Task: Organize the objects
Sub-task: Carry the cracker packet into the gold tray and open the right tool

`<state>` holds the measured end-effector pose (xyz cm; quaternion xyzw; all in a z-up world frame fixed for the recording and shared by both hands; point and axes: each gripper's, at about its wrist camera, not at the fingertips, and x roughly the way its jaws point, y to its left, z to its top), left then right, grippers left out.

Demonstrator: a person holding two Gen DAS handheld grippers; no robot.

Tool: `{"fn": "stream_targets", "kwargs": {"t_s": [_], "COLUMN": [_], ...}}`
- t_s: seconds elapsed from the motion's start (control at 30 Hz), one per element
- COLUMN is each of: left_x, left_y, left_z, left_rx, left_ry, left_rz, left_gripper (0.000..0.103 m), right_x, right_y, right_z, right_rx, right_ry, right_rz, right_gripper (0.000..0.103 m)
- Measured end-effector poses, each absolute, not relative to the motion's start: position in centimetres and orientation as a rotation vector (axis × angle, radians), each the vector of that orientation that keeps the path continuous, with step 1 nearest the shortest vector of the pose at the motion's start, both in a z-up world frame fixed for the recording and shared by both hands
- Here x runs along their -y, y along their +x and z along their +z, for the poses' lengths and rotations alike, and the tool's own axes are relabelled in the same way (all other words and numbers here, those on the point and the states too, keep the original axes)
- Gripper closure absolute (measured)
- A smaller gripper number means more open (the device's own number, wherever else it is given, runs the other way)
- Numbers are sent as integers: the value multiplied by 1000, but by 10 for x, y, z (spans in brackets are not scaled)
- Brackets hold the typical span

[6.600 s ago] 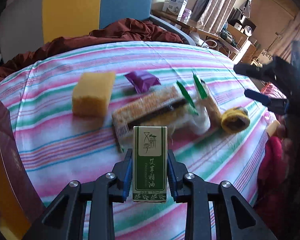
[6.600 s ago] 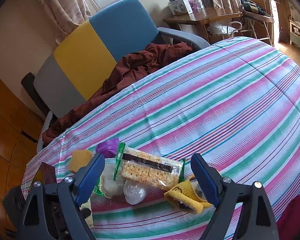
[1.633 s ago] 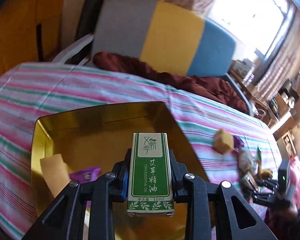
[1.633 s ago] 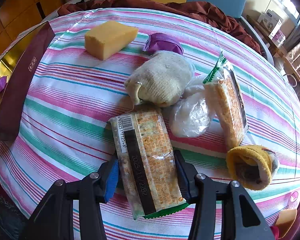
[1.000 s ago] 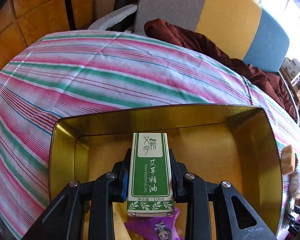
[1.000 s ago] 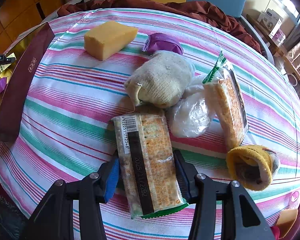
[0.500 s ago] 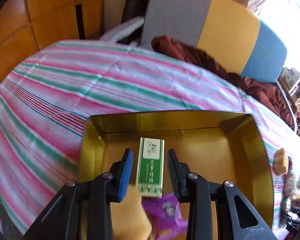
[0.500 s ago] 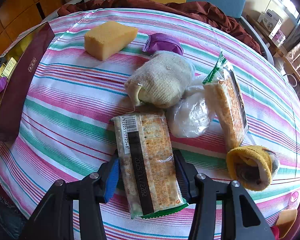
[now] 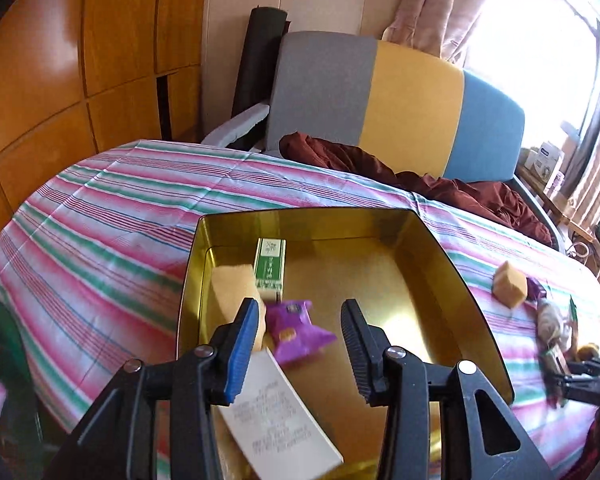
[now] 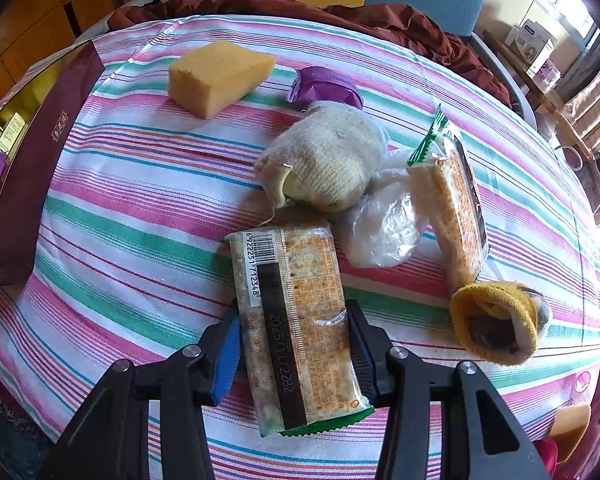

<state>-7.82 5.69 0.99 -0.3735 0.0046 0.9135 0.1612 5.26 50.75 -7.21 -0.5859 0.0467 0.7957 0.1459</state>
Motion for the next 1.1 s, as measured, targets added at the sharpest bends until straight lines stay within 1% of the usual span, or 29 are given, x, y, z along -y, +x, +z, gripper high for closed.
{"fn": "stream_targets", "kwargs": {"t_s": [0.1,0.23,0.3,0.33,0.37,0.4,0.47,0.57,0.67,0.73,0.77,0.9,1.1], "left_x": [-55,-50,-48,-46,-45,-43,-39,-35,-29,-23,-20,-2,20], "left_y": [-66,-56,-53,-52,-51,-50,-49,-46,-44,-42,-43,-44,-49], "left_z": [9,7,4,2,1,0,-2,-3,-4,-3,-3,-3,-7], "left_rx": [-28,-26,-23,-18,-12,-6,1,3,22,46,55,95,150], "left_ry": [-1059,-1062,-1072,-1078,-1081,-1084,-1086,-1082,-1080,-1069,-1065,-1068,-1098], "left_rz": [2608,2606,2602,2600,2603,2604,2608,2615,2619,2628,2635,2664,2690], "left_gripper": [59,57,57,57,57,57,57,57,56,55,53,51,51], "right_x": [-506,-498,-467,-458,-452,-438,-401,-346,-309,-281,-268,-219,-179], "right_y": [52,55,79,72,69,86,91,41,17,2,-4,-34,-75], "right_z": [-67,-57,-57,-51,-43,-42,-16,-14,7,10,11,-3,-48], "right_rx": [-133,-196,-248,-263,-267,-265,-263,-264,-264,-257,-243,-155,-161], "right_ry": [-1669,-1638,-1606,-1590,-1573,-1556,-1521,-1495,-1503,-1538,-1558,-1666,-1822], "right_rz": [2294,2356,2403,2434,2468,2497,2562,2660,2749,2796,2809,2803,2715], "right_gripper": [55,55,55,55,55,55,55,55,55,55,55,55,55]}}
